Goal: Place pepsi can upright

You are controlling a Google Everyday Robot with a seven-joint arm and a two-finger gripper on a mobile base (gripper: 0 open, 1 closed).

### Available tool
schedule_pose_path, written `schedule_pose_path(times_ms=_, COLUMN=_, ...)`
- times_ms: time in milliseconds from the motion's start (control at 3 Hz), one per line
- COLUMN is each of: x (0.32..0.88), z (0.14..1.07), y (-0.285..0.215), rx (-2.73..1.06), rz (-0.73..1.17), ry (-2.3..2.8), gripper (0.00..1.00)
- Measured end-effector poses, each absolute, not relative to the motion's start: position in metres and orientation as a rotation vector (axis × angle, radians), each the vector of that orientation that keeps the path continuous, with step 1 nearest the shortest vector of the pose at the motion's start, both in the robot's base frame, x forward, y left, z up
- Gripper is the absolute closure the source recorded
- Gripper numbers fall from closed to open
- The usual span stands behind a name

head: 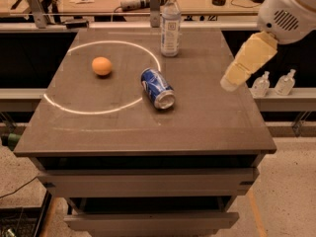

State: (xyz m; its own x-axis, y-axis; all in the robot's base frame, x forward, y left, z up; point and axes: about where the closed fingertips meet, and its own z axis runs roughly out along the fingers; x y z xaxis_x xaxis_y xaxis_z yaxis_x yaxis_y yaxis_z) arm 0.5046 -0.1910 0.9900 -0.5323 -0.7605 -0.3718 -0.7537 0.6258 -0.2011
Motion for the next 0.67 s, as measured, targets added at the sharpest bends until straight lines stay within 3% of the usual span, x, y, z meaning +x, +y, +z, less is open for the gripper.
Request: schedule_pose_path(times_ms=667, x=0.553, z=0.989, y=-0.146, rx=-0.873, rz=0.17, ry=2.569, gripper=0.0)
